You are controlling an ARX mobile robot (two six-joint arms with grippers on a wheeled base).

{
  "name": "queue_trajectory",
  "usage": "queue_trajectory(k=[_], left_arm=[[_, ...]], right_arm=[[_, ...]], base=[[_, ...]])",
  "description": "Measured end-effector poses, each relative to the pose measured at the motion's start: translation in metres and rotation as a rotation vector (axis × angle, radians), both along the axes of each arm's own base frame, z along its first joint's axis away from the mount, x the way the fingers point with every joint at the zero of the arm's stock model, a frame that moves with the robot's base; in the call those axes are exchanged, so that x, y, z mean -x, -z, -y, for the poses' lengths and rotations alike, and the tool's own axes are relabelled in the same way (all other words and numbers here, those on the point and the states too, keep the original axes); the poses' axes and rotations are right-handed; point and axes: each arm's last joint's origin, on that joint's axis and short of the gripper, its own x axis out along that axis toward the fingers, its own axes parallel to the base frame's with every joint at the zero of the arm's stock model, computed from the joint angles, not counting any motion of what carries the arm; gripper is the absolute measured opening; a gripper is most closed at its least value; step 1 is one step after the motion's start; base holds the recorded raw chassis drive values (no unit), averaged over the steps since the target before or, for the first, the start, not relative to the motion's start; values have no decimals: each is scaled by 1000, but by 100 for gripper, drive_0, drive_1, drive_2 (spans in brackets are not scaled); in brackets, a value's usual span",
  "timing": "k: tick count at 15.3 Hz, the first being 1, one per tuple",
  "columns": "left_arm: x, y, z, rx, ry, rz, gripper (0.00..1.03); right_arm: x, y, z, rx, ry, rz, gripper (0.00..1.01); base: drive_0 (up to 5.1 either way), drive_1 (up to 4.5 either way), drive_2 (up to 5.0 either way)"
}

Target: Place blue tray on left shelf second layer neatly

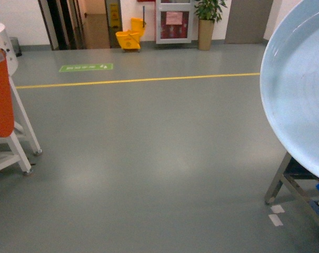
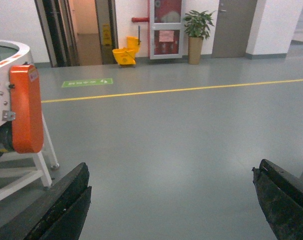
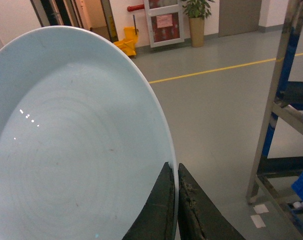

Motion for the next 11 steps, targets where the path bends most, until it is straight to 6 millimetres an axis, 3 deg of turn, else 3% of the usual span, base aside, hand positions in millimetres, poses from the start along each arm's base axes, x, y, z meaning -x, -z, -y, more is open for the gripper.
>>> queue_trajectory(k=[11], left_arm=[[0, 0, 0, 0, 0, 0, 98]], right_arm=[[0, 0, 0, 0, 0, 0, 2]], base=[[-155, -155, -155]])
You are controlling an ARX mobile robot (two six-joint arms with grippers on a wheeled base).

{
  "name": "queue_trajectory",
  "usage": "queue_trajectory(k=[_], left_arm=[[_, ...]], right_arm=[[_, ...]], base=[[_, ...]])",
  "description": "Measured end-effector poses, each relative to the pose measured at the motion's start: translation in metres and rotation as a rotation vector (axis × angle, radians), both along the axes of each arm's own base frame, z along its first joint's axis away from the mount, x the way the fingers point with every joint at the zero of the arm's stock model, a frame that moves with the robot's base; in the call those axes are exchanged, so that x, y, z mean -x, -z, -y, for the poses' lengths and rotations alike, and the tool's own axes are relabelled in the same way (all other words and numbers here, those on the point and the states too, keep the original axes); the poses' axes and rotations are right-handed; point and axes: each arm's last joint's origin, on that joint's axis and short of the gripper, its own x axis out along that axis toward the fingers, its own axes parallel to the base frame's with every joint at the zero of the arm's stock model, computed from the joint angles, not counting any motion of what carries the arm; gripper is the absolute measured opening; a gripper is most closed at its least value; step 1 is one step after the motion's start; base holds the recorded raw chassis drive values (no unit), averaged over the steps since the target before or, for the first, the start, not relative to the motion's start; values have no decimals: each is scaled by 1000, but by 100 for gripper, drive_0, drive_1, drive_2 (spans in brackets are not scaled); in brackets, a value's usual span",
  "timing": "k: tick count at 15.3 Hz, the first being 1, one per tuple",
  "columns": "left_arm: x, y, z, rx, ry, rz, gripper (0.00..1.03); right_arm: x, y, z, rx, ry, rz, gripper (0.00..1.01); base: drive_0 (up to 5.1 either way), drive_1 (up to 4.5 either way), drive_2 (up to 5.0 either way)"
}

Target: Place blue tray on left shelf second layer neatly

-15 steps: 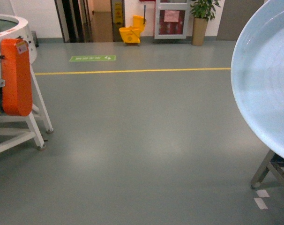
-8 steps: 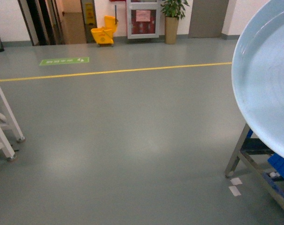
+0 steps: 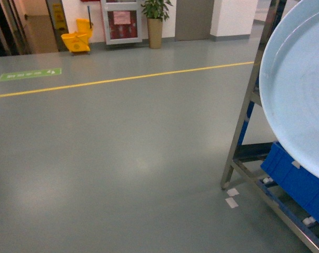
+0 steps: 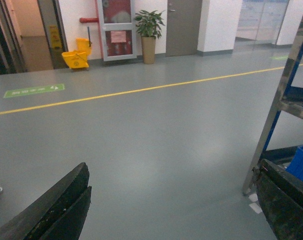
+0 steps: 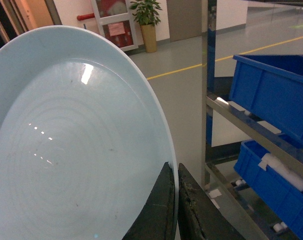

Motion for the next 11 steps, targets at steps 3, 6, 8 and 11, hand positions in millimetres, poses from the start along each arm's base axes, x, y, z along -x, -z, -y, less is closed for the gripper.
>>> queue_trajectory(k=[3, 6, 8, 11], left_arm=[[0, 0, 0, 0, 0, 0, 98], [0, 0, 0, 0, 0, 0, 98], [0, 0, 0, 0, 0, 0, 98], [0, 0, 0, 0, 0, 0, 98]], right_arm=[[0, 0, 0, 0, 0, 0, 2], [0, 0, 0, 0, 0, 0, 2], [0, 0, 0, 0, 0, 0, 2], [0, 0, 0, 0, 0, 0, 2]], base=[[-151, -151, -151], [-158, -158, -158], [-153, -153, -153], [-162, -162, -162]])
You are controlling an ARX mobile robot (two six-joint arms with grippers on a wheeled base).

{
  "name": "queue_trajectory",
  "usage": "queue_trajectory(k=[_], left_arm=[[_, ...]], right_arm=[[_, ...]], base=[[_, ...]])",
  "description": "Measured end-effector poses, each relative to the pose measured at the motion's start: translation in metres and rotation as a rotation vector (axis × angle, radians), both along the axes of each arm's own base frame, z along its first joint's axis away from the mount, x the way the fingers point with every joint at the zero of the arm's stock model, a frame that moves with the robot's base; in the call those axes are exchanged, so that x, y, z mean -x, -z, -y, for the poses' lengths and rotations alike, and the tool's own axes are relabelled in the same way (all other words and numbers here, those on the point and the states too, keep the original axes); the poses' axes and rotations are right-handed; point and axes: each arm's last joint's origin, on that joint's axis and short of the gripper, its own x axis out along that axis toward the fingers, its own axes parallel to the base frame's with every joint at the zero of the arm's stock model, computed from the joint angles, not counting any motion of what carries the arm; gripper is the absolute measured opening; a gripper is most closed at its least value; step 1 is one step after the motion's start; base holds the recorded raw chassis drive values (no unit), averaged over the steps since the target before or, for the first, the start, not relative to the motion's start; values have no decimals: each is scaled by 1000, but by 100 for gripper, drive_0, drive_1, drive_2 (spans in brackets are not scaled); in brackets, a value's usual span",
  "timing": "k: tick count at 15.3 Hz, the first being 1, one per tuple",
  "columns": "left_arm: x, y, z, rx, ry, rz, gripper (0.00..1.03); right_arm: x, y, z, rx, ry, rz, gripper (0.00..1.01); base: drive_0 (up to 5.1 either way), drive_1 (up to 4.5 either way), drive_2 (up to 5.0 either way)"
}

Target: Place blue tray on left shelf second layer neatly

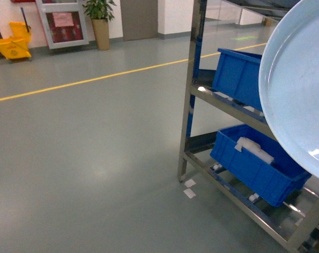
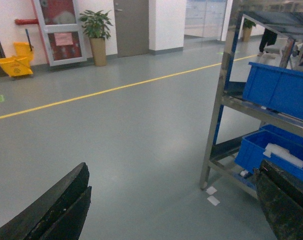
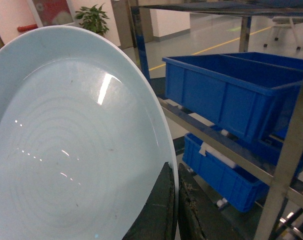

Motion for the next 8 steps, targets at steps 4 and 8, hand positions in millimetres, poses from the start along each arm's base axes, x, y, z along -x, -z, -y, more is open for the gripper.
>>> queue_trajectory(k=[4, 8], left_arm=[[0, 0, 0, 0, 0, 0, 98], [0, 0, 0, 0, 0, 0, 98]], right_arm=[[0, 0, 0, 0, 0, 0, 2], [0, 0, 0, 0, 0, 0, 2]], base=[[-152, -152, -152], [-156, -156, -156]])
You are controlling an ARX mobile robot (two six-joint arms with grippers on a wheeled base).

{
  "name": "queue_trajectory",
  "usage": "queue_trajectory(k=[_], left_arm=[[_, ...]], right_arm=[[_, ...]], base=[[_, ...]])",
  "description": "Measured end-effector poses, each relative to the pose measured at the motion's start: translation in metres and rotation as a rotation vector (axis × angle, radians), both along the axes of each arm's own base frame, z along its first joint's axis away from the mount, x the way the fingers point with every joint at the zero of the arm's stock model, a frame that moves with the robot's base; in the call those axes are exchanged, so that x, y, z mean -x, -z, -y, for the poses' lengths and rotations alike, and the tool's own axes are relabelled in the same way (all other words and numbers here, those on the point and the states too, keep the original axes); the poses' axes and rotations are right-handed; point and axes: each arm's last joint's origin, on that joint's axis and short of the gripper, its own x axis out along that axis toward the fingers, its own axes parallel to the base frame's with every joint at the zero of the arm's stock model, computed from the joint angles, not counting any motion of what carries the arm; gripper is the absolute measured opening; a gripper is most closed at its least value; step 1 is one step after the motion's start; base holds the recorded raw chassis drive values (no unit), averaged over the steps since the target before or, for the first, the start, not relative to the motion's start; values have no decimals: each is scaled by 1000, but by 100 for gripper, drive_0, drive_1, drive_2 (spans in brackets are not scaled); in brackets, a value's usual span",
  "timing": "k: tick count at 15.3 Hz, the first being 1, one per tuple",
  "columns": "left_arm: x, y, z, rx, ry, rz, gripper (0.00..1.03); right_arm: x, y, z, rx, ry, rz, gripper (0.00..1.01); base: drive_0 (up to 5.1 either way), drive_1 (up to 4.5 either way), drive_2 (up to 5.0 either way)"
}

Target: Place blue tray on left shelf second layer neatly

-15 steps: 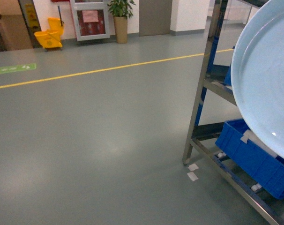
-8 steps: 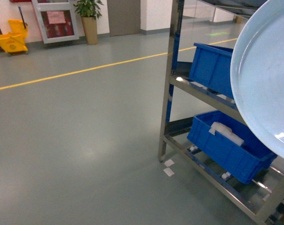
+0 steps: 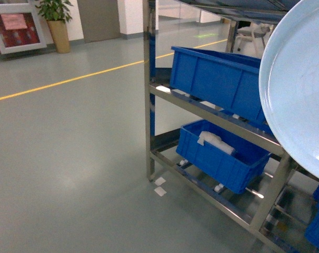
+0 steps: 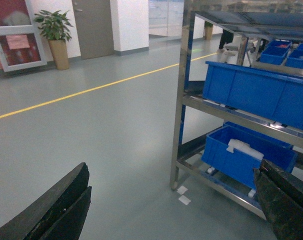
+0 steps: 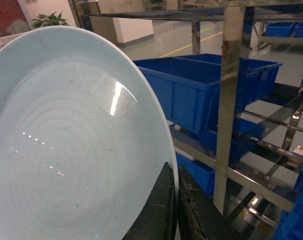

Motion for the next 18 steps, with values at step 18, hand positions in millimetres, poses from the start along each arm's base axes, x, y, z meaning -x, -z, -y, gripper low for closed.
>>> queue_trajectory(k=[18], left_arm=[[0, 0, 0, 0, 0, 0, 98]], right_arm=[[0, 0, 0, 0, 0, 0, 2]], base=[[-153, -153, -153]])
